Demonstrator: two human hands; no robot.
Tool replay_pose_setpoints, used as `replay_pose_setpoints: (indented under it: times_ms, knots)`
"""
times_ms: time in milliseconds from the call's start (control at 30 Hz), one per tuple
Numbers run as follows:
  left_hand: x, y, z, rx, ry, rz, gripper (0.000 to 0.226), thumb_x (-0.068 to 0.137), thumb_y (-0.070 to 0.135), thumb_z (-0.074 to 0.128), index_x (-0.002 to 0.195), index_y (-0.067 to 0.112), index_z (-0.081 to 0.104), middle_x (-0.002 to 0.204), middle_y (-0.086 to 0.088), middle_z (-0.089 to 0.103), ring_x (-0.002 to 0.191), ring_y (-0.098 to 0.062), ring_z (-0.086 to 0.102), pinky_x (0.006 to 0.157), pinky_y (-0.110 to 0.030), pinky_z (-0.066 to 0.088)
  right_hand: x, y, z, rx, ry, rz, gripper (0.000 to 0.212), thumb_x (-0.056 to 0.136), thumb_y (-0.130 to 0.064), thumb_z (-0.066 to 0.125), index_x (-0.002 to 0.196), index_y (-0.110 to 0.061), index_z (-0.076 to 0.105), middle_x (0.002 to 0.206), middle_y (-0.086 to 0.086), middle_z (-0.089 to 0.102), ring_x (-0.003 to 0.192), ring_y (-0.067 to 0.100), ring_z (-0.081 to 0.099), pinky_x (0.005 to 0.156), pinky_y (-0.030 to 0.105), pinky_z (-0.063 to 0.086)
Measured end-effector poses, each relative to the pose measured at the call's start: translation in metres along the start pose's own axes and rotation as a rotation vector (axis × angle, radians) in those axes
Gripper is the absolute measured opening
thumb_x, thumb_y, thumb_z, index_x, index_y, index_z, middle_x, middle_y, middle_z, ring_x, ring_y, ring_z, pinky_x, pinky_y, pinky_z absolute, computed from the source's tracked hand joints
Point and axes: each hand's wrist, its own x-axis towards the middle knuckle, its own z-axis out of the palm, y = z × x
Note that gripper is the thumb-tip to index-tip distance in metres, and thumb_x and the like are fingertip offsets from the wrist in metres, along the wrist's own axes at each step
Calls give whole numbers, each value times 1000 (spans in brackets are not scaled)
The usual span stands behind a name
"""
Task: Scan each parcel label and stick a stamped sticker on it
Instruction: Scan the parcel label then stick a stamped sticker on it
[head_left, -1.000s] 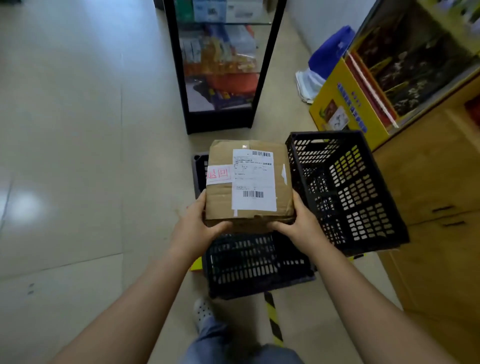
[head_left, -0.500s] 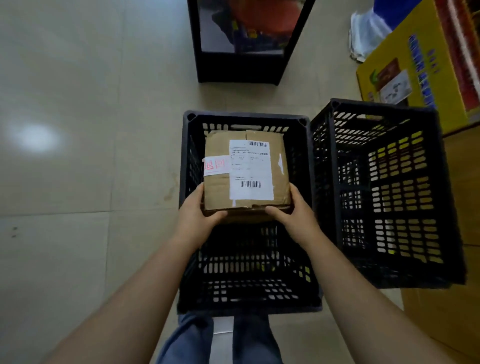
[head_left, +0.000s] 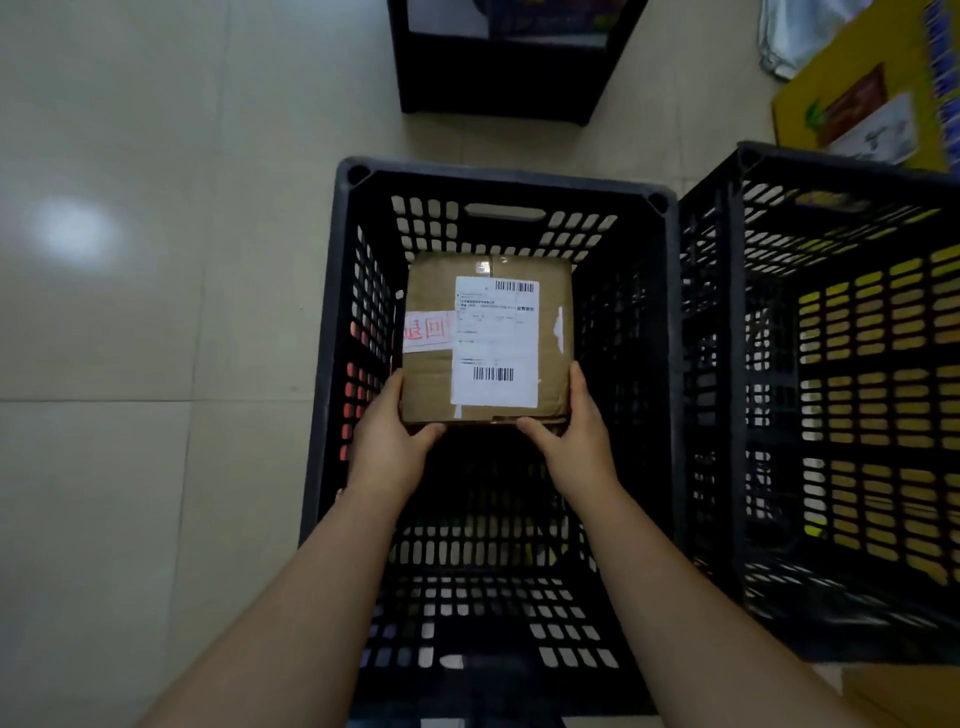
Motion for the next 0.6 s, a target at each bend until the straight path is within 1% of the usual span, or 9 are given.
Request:
replay_pose_setpoints:
  times_ms: [67,167,200,267,333,400,500,600]
  knots:
    - [-1,-3,2,5,21,6,76,83,16,76,147,31,38,131,13,55,116,-5,51,93,-18,37,2,2,-1,-30,-1,-7,96,85,-27,76,157,-30,13,156,-5,33,137,10,39,116,29,31]
    - [5,1,3,1,13,37,74,85,15,74,147,32,37,121,20,49,110,1,46,90,-16,34,7,2,-4,-71,0,-25,95,87,-30,74,158,-28,10,158,-6,27,136,4,33,112,20,24]
    - [8,3,4,4,12,40,74,86,15,74,148,32,37,119,20,48,110,2,45,91,-17,34,10,0,-5,-80,-1,-25,95,88,-31,73,158,-28,8,158,-7,26,136,3,31,111,19,23]
    - [15,9,3,13,9,53,74,86,14,73,148,32,36,121,17,51,109,0,46,92,-21,36,16,-3,-6,-93,-4,-30,95,89,-34,71,158,-28,5,159,-6,24,140,6,29,110,18,20]
    - [21,13,3,17,-4,59,73,86,14,72,147,33,37,124,13,57,107,-2,49,91,-22,38,20,-6,-8,-116,-10,-37,96,90,-36,70,158,-26,3,160,-5,22,142,10,28,110,19,19]
    - [22,15,1,30,-19,60,74,85,15,73,147,33,36,129,9,58,110,-4,50,93,-22,38,21,-7,-10,-141,-21,-45,96,89,-37,70,158,-26,3,160,-4,21,144,12,27,112,22,20]
    - [7,18,-9,90,-34,75,71,85,21,73,147,27,39,136,2,55,122,-13,51,99,-24,37,10,-12,-19,-202,-26,-54,96,89,-39,70,158,-27,4,162,-4,17,145,13,25,112,25,20]
    - [-25,32,-32,230,-83,114,67,89,32,69,148,21,39,146,1,45,134,-17,42,106,-24,30,-19,-31,-36,-286,-12,-105,89,89,-44,67,157,-31,11,161,-7,17,144,14,27,112,29,26]
